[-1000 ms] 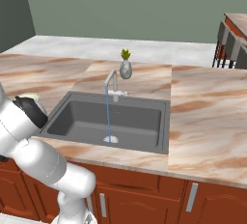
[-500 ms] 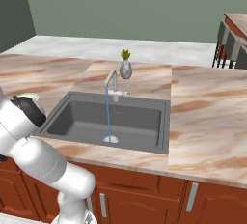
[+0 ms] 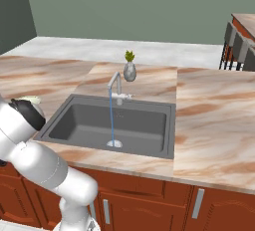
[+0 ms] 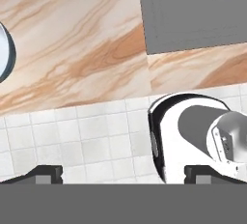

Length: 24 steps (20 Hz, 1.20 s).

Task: Rinse each bowl for a few seconds and place them down in the sink or on the counter.

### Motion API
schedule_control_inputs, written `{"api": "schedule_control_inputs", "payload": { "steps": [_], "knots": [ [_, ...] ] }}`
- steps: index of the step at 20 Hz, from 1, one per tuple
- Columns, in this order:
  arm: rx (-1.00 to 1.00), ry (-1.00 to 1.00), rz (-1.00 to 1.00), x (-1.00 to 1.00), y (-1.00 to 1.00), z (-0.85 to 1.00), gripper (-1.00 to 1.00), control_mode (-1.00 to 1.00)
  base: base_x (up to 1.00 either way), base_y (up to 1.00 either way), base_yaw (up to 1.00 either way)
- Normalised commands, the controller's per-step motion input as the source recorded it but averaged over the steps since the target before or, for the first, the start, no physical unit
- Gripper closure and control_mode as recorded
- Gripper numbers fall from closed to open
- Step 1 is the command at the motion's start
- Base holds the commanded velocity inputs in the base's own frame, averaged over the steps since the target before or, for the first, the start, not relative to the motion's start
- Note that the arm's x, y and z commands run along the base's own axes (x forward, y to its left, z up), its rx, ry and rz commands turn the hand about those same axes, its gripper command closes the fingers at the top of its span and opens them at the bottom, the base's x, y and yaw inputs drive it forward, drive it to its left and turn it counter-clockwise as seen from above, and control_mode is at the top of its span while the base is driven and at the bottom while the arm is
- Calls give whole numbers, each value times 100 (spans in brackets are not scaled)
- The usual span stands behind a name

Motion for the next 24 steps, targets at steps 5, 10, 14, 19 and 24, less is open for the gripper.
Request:
{"api": "schedule_control_inputs", "payload": {
  "steps": [5,10,14,19,24],
  "knots": [
    [4,2,5,6,10,-17,-100,-100,0,0,0],
    [2,0,5,6,10,-14,-100,-100,0,0,0],
    [0,0,5,7,17,-14,-100,-100,0,0,0],
    [0,-1,6,9,17,-13,-100,-100,0,0,0],
    [1,-4,7,10,18,-14,-100,-100,0,0,0]
  ]
}}
